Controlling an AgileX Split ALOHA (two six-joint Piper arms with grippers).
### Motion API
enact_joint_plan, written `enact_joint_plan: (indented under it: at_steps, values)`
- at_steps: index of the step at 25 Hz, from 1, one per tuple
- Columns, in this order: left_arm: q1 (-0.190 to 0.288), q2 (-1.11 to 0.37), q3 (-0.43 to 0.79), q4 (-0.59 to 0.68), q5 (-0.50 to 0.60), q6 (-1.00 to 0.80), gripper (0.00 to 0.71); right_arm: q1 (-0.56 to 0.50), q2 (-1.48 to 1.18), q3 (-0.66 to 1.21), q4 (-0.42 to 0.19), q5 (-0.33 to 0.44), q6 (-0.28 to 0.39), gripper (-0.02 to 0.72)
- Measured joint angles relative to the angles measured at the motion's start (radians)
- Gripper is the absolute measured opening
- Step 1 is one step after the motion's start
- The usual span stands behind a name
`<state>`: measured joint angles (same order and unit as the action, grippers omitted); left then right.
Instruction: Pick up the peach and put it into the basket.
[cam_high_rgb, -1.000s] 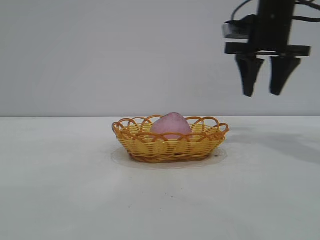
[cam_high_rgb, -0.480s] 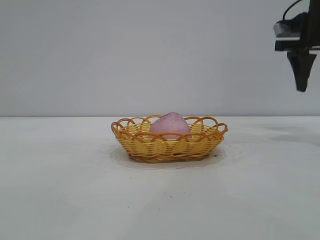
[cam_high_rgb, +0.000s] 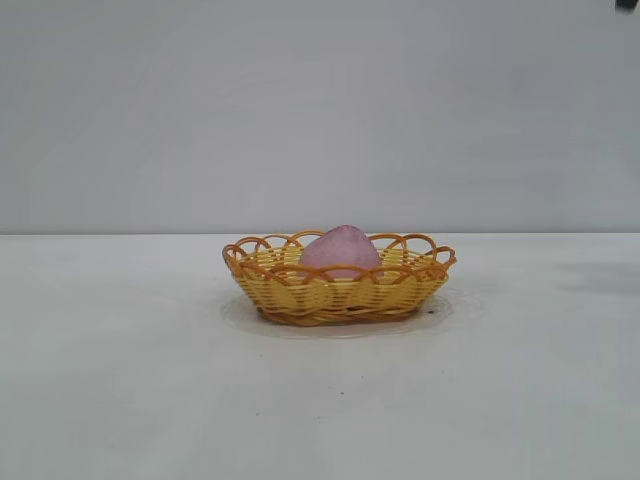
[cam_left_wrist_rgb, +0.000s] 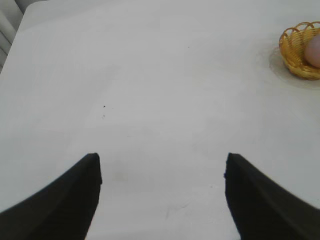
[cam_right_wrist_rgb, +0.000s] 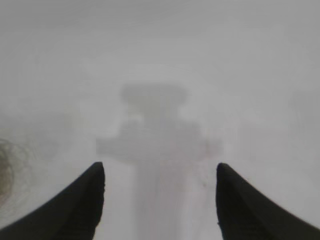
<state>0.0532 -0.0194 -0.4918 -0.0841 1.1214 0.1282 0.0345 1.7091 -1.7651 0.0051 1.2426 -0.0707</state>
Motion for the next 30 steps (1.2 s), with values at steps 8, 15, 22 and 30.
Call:
enact_joint_plan:
  at_steps: [8,15,22,30]
  values:
    - [0.000,0.000,0.000,0.000,0.000,0.000,0.463,0.000,-0.359,0.267,0.002,0.012,0.002,0.414]
    - [0.000,0.000,0.000,0.000,0.000,0.000,0.463,0.000,-0.723,0.556,0.004,0.019,0.021,0.414]
    - [0.000,0.000,0.000,0.000,0.000,0.000,0.463,0.000,-1.082,0.856,0.010,0.025,0.040,0.414]
    - [0.000,0.000,0.000,0.000,0.000,0.000,0.463,0.000,-1.445,1.168,0.010,-0.026,0.052,0.414]
